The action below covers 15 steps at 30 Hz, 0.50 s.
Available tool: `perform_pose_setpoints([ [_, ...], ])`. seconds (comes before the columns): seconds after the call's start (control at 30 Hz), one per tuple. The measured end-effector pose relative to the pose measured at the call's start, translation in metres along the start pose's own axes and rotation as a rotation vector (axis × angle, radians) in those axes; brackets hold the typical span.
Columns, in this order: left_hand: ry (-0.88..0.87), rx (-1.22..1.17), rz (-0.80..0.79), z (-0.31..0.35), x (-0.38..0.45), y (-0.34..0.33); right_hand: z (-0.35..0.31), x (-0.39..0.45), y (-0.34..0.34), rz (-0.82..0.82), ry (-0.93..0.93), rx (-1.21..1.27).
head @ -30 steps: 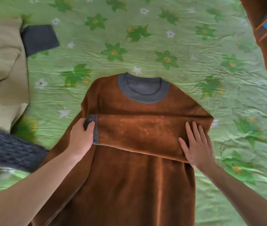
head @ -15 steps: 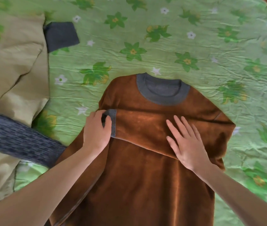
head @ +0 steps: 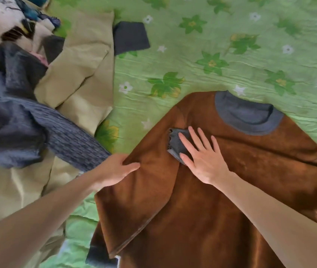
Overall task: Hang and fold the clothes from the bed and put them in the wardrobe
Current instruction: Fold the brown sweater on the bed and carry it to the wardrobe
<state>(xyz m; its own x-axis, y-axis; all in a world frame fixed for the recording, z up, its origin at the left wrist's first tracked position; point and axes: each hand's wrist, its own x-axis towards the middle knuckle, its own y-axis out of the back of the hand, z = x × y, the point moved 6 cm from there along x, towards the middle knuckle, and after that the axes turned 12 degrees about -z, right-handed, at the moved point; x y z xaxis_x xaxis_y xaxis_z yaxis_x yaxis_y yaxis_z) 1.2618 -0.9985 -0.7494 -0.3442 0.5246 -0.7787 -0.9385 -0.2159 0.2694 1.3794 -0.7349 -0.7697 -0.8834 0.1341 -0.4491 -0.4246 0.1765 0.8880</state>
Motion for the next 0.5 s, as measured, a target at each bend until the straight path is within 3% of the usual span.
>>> perform_pose_setpoints([
  [0.1,-0.086,-0.179,0.096,-0.014,-0.019,0.038,0.001,0.004,0.002,0.050,-0.053,0.005],
  [0.23,-0.101,-0.109,0.294,-0.025,-0.040,0.104,0.003,0.012,0.005,0.023,-0.102,-0.014],
  [0.33,0.027,0.024,0.014,-0.031,-0.055,0.111,-0.006,0.011,0.013,0.012,-0.103,-0.046],
  [0.4,0.053,0.085,-0.187,-0.031,-0.065,0.098,-0.020,0.011,0.033,0.113,-0.053,-0.025],
  [0.5,0.029,0.035,-0.211,-0.035,-0.070,0.093,-0.067,0.022,0.071,0.275,0.180,0.080],
])
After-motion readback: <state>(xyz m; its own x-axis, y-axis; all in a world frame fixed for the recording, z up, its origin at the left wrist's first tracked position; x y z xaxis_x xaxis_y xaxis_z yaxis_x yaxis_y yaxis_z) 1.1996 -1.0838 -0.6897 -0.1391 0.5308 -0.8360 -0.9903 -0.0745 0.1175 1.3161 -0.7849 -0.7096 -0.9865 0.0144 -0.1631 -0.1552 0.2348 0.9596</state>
